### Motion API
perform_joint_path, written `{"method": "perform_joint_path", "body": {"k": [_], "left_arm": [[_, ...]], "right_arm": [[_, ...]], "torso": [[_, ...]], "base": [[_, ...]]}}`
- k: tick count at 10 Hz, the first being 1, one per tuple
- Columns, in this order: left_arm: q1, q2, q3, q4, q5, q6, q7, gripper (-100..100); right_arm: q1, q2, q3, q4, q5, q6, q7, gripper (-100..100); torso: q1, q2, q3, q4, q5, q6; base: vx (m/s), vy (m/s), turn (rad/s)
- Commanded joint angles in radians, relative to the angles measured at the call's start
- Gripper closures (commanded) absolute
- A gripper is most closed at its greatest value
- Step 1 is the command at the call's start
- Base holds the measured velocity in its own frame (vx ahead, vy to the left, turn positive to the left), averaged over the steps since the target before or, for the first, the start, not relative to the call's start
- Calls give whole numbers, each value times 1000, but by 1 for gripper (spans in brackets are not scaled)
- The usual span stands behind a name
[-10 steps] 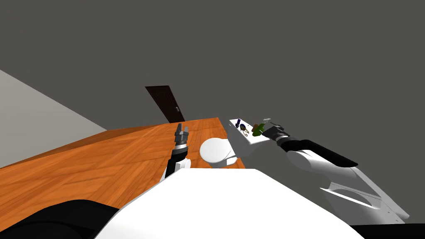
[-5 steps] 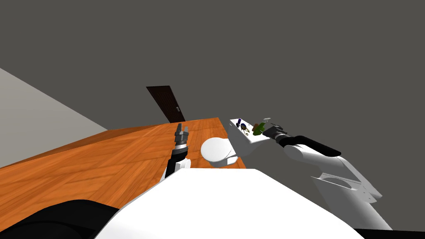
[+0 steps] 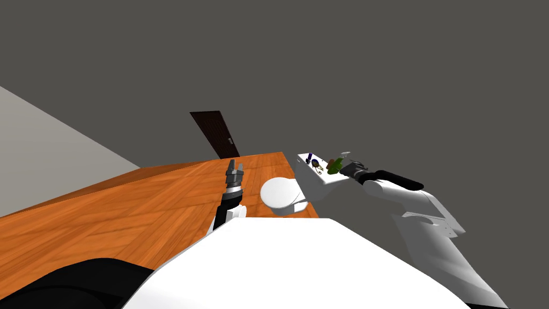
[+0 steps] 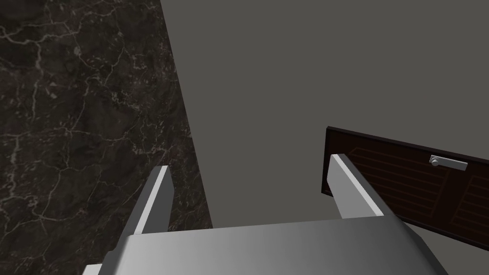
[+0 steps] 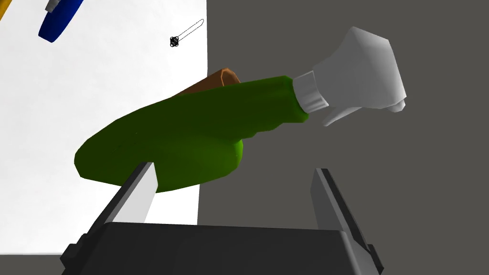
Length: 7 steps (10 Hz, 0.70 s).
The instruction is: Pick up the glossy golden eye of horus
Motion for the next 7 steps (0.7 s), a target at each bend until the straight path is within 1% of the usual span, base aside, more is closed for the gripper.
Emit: {"method": "perform_joint_path", "body": {"k": [1, 2, 3, 4, 5, 6, 7], "left_arm": [[0, 0, 0, 0, 0, 0, 0, 0], [0, 0, 0, 0, 0, 0, 0, 0], [0, 0, 0, 0, 0, 0, 0, 0], [0, 0, 0, 0, 0, 0, 0, 0], [0, 0, 0, 0, 0, 0, 0, 0], [0, 0, 0, 0, 0, 0, 0, 0], [0, 0, 0, 0, 0, 0, 0, 0]], "right_arm": [[-16, -4, -7, 34, 5, 24, -7, -100], [-61, -16, -13, 73, 22, 64, -17, -100], [-65, -16, -13, 94, 22, 65, -17, -100], [-108, -27, -19, 133, 40, 104, -28, -100], [-116, -27, -19, 155, 40, 107, -28, -100], [-156, -38, -25, 187, 59, 148, -39, -100], [-168, -38, -25, 217, 59, 149, -39, -100]], "torso": [[0, 0, 0, 0, 0, 0], [0, 0, 0, 0, 0, 0], [0, 0, 0, 0, 0, 0], [0, 0, 0, 0, 0, 0], [0, 0, 0, 0, 0, 0], [0, 0, 0, 0, 0, 0], [0, 0, 0, 0, 0, 0]], "base": [[-13, 22, 5], [-16, 26, 2], [-13, 22, 4], [-14, 27, 3], [-13, 26, 2], [-20, 30, 4], [-19, 27, 3]]}}
